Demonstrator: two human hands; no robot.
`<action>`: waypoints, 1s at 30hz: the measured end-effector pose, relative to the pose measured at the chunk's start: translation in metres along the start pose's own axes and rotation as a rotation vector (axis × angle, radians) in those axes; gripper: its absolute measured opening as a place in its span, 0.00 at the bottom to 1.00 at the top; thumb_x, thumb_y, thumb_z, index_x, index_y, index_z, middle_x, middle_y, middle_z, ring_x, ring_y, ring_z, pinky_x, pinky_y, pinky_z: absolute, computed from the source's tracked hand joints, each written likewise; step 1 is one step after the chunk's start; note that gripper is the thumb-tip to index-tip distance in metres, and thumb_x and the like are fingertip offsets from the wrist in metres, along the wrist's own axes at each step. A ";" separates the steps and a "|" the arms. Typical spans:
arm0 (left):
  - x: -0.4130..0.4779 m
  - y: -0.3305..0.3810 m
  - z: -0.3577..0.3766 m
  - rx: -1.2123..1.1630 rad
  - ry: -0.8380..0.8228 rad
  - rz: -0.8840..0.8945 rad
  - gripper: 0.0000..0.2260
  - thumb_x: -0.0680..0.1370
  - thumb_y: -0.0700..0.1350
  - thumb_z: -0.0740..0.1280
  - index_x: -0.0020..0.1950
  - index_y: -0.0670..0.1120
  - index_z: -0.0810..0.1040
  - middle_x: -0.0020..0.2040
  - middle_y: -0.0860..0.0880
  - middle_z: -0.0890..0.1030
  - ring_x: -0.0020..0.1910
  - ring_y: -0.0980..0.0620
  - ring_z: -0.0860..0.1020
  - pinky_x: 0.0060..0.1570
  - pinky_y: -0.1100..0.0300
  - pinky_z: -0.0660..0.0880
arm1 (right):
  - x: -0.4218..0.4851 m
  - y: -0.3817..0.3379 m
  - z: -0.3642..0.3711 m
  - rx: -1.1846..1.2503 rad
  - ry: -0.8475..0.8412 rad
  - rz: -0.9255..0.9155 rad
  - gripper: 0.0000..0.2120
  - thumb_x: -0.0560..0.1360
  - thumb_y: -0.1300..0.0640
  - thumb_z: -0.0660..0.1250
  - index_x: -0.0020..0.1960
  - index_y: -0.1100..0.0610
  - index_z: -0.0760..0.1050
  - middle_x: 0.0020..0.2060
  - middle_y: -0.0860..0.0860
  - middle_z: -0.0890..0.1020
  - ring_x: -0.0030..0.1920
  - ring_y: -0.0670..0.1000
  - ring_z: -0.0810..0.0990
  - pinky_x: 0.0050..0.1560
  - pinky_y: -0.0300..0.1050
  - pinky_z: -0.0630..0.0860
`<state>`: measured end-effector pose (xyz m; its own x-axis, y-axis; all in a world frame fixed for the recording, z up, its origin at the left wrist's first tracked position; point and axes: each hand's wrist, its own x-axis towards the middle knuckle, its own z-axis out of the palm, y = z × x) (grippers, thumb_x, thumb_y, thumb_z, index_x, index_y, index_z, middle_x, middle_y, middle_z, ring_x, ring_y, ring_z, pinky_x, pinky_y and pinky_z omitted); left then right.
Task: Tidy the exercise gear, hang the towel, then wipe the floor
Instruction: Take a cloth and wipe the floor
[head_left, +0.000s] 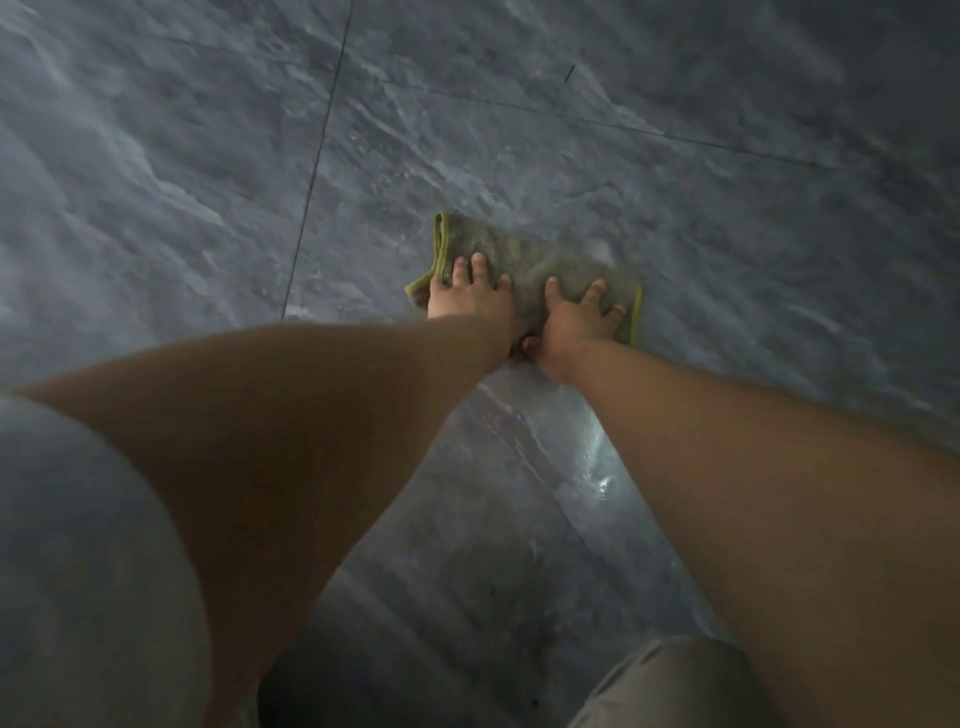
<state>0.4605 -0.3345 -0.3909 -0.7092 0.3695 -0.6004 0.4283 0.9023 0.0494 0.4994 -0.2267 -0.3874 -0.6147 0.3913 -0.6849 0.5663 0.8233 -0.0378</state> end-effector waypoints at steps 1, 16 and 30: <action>-0.010 0.005 0.006 0.001 -0.007 0.008 0.38 0.79 0.58 0.65 0.81 0.50 0.48 0.81 0.40 0.44 0.79 0.39 0.46 0.76 0.41 0.51 | -0.010 0.008 0.008 0.028 0.002 0.007 0.41 0.78 0.45 0.67 0.80 0.41 0.43 0.78 0.59 0.35 0.77 0.70 0.40 0.74 0.66 0.52; -0.124 0.096 0.078 0.206 -0.041 0.313 0.26 0.84 0.53 0.51 0.78 0.42 0.60 0.80 0.36 0.49 0.79 0.38 0.49 0.74 0.41 0.55 | -0.143 0.080 0.137 0.333 -0.096 0.424 0.48 0.76 0.42 0.68 0.78 0.42 0.33 0.78 0.58 0.33 0.77 0.69 0.36 0.72 0.70 0.52; -0.129 0.121 0.106 0.098 -0.002 0.385 0.36 0.75 0.61 0.69 0.77 0.51 0.58 0.81 0.47 0.45 0.80 0.46 0.43 0.68 0.25 0.52 | -0.161 0.143 0.135 0.428 -0.043 0.459 0.44 0.77 0.38 0.64 0.80 0.48 0.39 0.78 0.65 0.41 0.78 0.65 0.40 0.75 0.59 0.51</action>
<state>0.6635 -0.2970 -0.3920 -0.4851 0.6762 -0.5544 0.7140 0.6724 0.1952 0.7537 -0.2272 -0.3803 -0.2388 0.6419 -0.7287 0.9425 0.3337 -0.0148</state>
